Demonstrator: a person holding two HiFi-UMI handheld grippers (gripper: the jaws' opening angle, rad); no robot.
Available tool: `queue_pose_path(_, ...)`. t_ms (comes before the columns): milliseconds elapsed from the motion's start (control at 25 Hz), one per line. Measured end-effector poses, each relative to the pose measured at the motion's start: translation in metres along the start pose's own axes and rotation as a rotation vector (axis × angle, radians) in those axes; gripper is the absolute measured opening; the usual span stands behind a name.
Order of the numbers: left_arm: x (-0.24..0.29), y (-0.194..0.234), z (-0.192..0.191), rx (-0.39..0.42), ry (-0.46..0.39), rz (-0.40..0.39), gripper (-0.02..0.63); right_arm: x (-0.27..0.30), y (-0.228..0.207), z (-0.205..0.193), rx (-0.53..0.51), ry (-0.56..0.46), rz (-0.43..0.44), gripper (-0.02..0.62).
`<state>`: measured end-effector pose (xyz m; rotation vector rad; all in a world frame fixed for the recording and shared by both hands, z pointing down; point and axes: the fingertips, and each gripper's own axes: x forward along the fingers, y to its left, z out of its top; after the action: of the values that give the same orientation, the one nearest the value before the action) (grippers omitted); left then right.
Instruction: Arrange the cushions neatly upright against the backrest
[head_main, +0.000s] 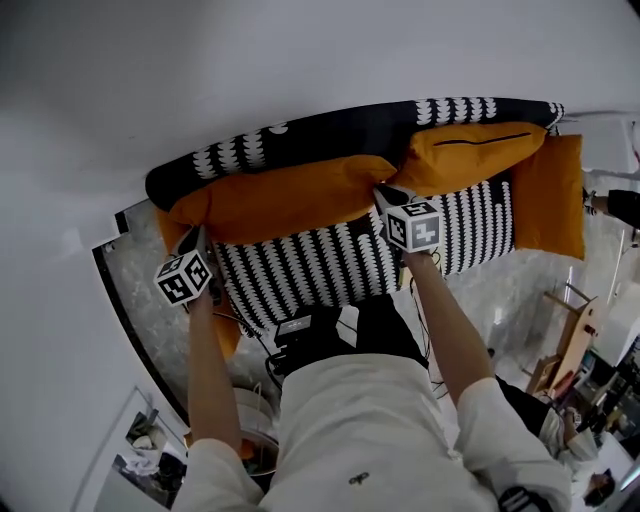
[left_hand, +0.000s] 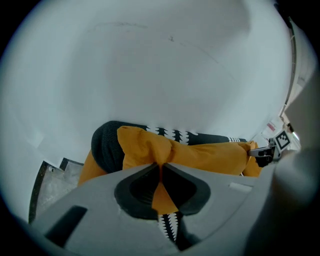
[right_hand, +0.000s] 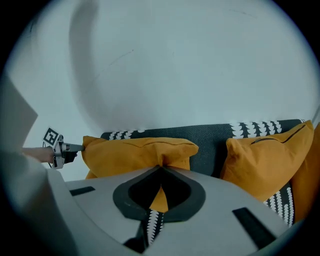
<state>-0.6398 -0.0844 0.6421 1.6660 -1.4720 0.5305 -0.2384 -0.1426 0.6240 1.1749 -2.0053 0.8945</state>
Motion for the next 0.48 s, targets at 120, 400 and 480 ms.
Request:
queue_pose_path(120, 0.002, 0.008, -0.001, 0.007, 0.009, 0.038, 0.038, 0.017, -0.002, 0.009, -0.018, 0.014, 0.002, 0.014)
queue_pose_path(400, 0.012, 0.015, 0.007, -0.017, 0.007, 0.082, 0.056, 0.036, -0.008, 0.026, -0.052, 0.040, -0.057, 0.020)
queue_pose_path(480, 0.006, 0.017, 0.009, 0.014, 0.001, 0.117, 0.073, 0.029, -0.008, 0.026, -0.030, 0.024, -0.062, 0.037)
